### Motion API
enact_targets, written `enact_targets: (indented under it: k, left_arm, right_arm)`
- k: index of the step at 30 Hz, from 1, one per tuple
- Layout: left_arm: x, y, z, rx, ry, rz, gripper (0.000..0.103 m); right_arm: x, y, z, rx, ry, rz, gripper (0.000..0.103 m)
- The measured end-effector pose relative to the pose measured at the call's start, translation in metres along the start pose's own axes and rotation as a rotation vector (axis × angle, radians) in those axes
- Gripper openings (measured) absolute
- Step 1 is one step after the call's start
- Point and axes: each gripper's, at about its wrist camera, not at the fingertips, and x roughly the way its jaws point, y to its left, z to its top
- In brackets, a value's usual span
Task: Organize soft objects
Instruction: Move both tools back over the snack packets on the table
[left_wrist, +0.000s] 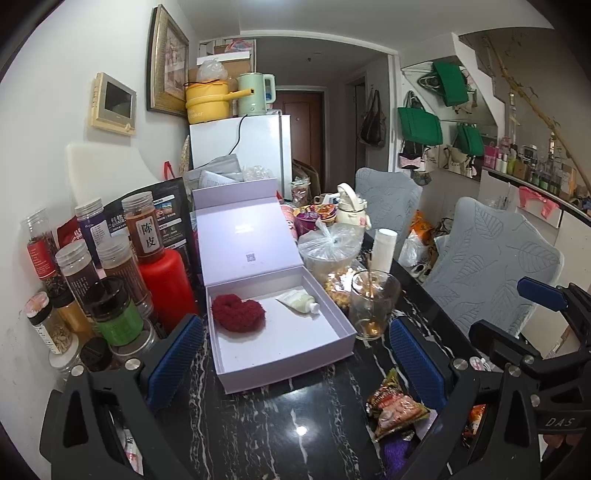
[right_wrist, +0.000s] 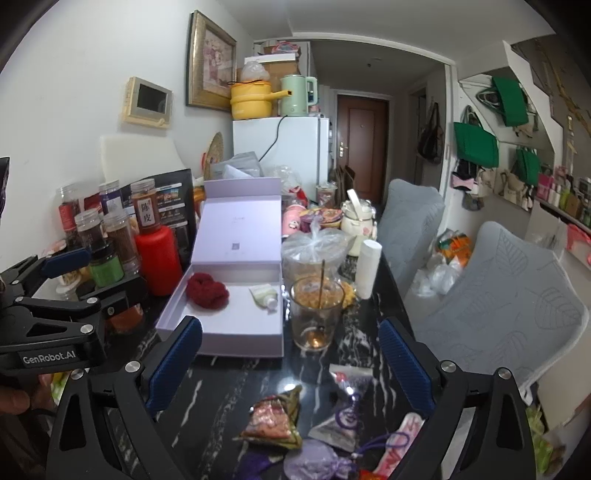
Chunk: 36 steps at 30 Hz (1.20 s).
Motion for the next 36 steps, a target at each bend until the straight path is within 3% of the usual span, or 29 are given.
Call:
enact_targets:
  k: [14, 29, 36]
  left_arm:
    - [-0.009, -0.037, -0.029, 0.02, 0.021, -0.123, 0.103]
    - [0.021, -0.074, -0.055, 0.054, 0.109, -0.258, 0.103]
    - [0.039, -0.085, -0.067, 0.056, 0.151, -0.284, 0.103]
  right_arm:
    - [-0.03, -0.018, -0.034, 0.023, 0.008, -0.051, 0.098]
    - [-0.032, -0.055, -0.073, 0.097, 0.067, -0.146, 0.098]
    - [-0.024, -0.077, -0.09, 0.146, 0.091, -0.178, 0.098]
